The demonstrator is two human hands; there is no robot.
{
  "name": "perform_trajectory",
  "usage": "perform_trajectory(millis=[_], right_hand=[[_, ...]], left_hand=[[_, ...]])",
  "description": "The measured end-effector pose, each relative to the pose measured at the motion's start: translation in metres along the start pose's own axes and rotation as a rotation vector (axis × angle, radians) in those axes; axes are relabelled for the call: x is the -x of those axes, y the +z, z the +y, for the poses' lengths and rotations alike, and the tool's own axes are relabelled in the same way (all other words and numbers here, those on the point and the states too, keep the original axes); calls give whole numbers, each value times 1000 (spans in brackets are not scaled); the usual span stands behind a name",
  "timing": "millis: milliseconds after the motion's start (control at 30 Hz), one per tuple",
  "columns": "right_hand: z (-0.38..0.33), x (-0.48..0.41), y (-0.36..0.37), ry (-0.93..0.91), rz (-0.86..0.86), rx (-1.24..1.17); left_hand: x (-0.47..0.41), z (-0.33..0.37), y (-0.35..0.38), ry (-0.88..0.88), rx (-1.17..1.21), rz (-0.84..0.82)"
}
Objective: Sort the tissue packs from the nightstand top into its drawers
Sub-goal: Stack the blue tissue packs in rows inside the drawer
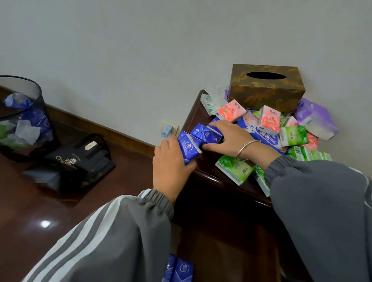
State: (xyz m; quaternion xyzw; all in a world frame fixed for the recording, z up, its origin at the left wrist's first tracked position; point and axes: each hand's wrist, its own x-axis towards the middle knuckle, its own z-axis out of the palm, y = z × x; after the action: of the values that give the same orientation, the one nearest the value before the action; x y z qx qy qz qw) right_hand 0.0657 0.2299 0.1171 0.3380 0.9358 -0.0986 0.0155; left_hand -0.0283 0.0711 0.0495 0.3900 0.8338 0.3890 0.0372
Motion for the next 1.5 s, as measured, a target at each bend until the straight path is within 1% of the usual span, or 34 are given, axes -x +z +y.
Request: perform_trajectory(millis=[133,300,500,700,867,900,1033,1100,1267,1500], right_hand=[[-10,-7,6,22,-43,84],[-6,2,7,-5,14,51],[-1,-3,1,28,-24,-77],[-1,-10,4,54,-98,-184],[0,-16,5,120,-76,-76],[-1,-18,5,124,-111,-53],[-8,-24,-4,154,-367,58],[-10,-25,-6,152,-396,84],[-5,-20,1,109,-285,139],[-1,-8,17,81,37,7]], left_hand=[[0,1,-1,3,-4,-12],[0,0,-2,8,-11,-17],[0,0,-1,3,-1,-16],[0,-1,-1,7,17,-15],[0,-1,-1,10,-8,-10],[0,0,-1,10,-9,-8],[0,0,-1,13,-20,-13],[0,0,-1,13,-12,-15],[0,-1,0,16,5,-7],[1,-3,2,34,-11,21]])
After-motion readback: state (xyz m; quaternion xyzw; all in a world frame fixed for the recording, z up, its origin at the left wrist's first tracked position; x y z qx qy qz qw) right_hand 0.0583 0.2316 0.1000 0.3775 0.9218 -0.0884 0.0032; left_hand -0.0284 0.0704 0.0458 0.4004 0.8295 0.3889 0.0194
